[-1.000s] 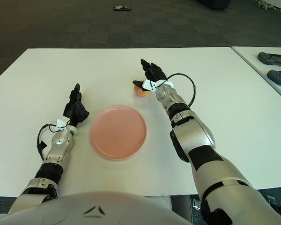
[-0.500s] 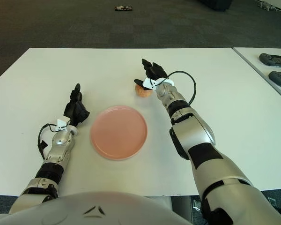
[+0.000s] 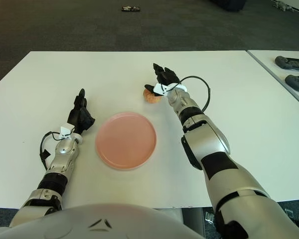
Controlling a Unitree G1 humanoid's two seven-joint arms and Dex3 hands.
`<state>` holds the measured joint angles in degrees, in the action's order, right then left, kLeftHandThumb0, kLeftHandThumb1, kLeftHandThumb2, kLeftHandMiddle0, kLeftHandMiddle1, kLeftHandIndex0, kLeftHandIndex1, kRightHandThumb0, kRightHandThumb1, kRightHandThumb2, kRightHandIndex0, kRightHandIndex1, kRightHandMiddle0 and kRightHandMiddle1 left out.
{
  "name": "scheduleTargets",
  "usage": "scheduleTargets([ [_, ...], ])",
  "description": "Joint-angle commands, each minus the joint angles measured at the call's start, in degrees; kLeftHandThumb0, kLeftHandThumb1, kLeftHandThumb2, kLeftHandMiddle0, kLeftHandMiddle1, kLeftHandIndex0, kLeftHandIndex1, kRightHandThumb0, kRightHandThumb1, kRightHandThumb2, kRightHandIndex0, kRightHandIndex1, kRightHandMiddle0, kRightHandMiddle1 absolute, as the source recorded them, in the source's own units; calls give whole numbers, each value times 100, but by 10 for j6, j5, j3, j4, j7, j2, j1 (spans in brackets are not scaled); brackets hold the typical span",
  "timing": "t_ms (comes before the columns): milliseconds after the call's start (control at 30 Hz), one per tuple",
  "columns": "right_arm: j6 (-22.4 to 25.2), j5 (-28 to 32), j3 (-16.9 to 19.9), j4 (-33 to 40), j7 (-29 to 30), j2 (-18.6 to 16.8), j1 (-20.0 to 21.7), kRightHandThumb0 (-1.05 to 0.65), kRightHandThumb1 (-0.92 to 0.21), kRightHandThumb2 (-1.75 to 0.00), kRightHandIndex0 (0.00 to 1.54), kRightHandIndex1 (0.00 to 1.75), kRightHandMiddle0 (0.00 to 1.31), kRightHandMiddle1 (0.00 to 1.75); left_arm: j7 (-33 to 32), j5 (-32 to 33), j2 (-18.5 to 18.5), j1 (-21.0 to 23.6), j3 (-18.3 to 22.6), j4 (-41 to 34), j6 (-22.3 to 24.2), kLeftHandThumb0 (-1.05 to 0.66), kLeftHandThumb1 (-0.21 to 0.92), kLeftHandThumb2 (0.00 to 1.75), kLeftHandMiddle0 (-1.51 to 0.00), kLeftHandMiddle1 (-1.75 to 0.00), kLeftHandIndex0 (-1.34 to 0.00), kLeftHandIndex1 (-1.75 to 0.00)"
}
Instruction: Put the apple into the plate.
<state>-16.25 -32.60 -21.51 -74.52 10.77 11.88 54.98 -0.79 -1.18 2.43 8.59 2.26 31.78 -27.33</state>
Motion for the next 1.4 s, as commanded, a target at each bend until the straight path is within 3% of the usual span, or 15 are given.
scheduleTargets([
  [0,5,1,-1,-5,-2,6,-8,-105,-92,-84,0,0,0,0,-2,-4,1,-6,1,15,13,-101,92,121,-1,0,0,-13],
  [500,-1,-8,-19,-4,-21,5,-21,-105,-92,-78,0,0,0,0,-3,-8,4,-2,0,25,1,-100,92,123,-1,0,0,-11],
  [1367,1,-50,-83,-6,-12,-2,-43,-105,-92,-72,0,0,0,0,-5,-12,0,9,3,52,-18,-101,92,122,0,0,0,-6],
])
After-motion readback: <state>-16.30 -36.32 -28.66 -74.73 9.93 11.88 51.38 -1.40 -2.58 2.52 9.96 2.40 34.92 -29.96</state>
